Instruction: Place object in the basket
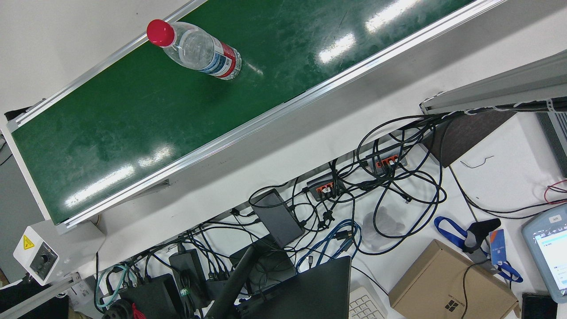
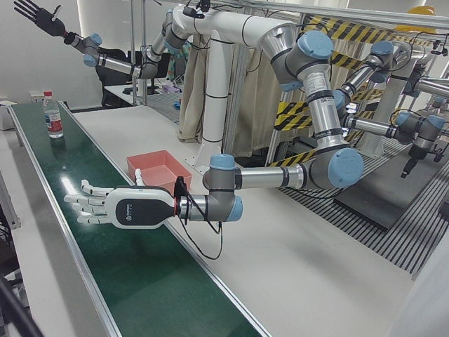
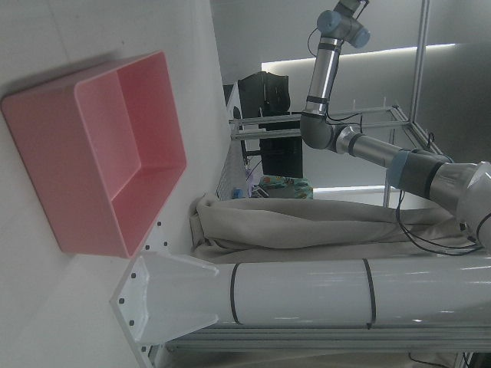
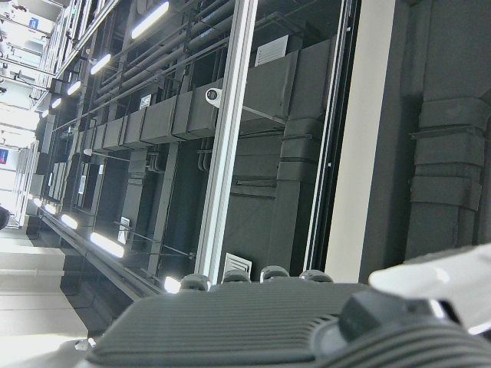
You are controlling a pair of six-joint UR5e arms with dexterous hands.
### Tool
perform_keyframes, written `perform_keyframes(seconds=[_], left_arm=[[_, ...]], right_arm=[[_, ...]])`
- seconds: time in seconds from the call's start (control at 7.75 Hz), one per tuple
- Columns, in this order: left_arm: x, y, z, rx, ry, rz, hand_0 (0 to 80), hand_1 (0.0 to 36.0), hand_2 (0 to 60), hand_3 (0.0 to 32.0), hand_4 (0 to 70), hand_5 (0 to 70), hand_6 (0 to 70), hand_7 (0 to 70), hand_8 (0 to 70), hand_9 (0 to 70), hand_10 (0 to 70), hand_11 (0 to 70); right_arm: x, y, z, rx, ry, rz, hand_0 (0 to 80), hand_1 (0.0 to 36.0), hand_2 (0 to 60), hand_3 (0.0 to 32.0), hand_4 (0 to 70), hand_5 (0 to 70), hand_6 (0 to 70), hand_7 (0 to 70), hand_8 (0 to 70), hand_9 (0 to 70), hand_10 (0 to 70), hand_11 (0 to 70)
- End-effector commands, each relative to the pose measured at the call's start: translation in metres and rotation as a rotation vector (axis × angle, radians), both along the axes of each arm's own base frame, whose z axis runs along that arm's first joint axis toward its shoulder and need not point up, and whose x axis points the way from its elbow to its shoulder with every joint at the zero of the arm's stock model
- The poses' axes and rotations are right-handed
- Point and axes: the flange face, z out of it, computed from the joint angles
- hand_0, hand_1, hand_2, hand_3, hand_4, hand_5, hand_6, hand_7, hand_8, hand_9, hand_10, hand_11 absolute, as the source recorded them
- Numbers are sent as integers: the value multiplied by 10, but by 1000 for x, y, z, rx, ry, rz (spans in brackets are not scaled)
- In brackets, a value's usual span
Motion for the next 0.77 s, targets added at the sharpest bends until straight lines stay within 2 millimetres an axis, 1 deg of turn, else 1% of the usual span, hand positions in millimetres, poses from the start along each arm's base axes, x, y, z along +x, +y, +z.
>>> perform_keyframes(seconds=[0.0,0.26,0.39,0.65], left_arm=[[2,0,0,-2,-1,3,616,193,0,56,84,348,76,60,141,126,66,117],[2,0,0,-2,-1,3,602,180,0,52,86,352,76,58,140,125,65,115],[2,0,1,-4,-1,3,601,180,0,56,83,350,75,58,136,120,66,116],[3,0,1,-4,-1,4,603,185,0,54,84,354,74,57,142,127,66,116]], right_arm=[[0,0,0,1,0,0,0,0,0,0,0,0,0,0,0,0,0,0],[0,0,-1,2,1,0,0,0,0,0,0,0,0,0,0,0,0,0],[0,0,-1,2,1,0,0,0,0,0,0,0,0,0,0,0,0,0],[0,0,0,1,0,0,0,0,0,0,0,0,0,0,0,0,0,0]])
